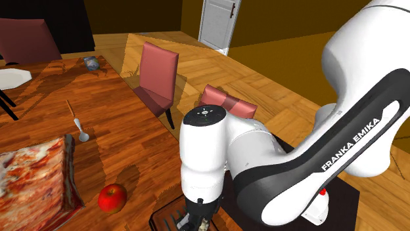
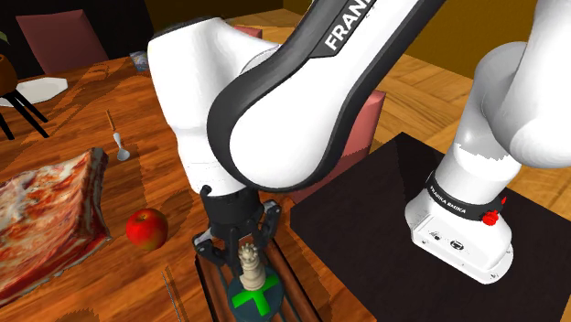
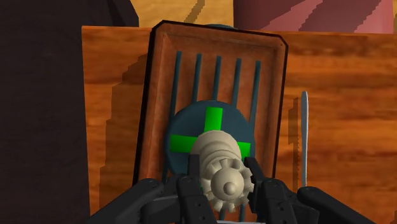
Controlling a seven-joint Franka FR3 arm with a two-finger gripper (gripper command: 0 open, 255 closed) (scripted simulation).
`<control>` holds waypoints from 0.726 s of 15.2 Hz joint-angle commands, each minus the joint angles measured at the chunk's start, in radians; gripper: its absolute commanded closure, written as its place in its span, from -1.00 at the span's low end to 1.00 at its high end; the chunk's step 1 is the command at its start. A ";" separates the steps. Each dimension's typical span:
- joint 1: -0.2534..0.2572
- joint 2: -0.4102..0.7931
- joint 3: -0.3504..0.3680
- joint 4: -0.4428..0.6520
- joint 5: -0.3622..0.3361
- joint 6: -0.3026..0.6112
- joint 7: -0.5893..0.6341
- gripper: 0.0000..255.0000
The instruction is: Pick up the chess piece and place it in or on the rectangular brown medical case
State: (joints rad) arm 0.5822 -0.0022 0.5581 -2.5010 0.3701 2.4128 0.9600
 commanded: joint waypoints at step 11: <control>0.011 0.136 -0.006 -0.018 -0.053 0.147 0.019 1.00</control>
State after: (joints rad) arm 0.5926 0.1318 0.5527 -2.5185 0.3177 2.5572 0.9789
